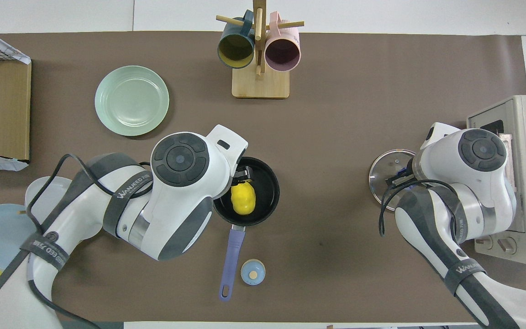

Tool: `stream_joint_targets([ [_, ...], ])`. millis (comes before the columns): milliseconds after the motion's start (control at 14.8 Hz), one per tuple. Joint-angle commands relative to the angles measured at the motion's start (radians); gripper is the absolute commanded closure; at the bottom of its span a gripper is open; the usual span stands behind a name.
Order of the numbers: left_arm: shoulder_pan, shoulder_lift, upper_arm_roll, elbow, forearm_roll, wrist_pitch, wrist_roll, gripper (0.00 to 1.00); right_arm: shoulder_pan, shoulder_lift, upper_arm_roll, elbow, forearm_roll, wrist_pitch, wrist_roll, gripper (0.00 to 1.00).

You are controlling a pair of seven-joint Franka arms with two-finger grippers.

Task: Transfer potato from pot to plate
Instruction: 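Set the lid down with the right gripper while the left gripper reaches the pot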

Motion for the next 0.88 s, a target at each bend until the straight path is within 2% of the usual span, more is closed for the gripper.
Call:
stream_joint_targets([
  [0,-0.015,0.001,0.017,-0.013,-0.007,0.034,-0.016,0.00,-0.012,-0.011,0.008,0.060,0.022,-0.074,-0.029,0.00],
  [135,-0.017,0.007,0.017,-0.013,-0.007,0.036,-0.009,0.00,-0.009,-0.014,0.008,0.154,0.032,-0.186,-0.026,0.00],
  [269,-0.035,0.044,0.017,-0.013,-0.007,0.056,-0.007,0.00,-0.006,-0.013,0.008,0.304,0.075,-0.344,-0.017,0.00],
  [404,-0.055,0.087,0.017,-0.013,-0.007,0.083,-0.013,0.00,-0.011,-0.014,0.007,0.431,0.086,-0.452,0.004,0.00],
  [606,-0.055,0.093,0.017,-0.006,-0.005,0.029,0.003,0.00,-0.015,-0.006,0.001,0.655,0.086,-0.680,0.134,0.00],
  [674,-0.052,0.092,0.017,0.004,-0.005,-0.014,0.034,0.00,-0.015,0.003,0.001,0.692,0.086,-0.728,0.165,0.00],
  [808,-0.052,0.090,0.017,0.001,-0.005,-0.022,0.048,0.00,-0.015,0.006,0.001,0.717,0.086,-0.796,0.214,0.00],
])
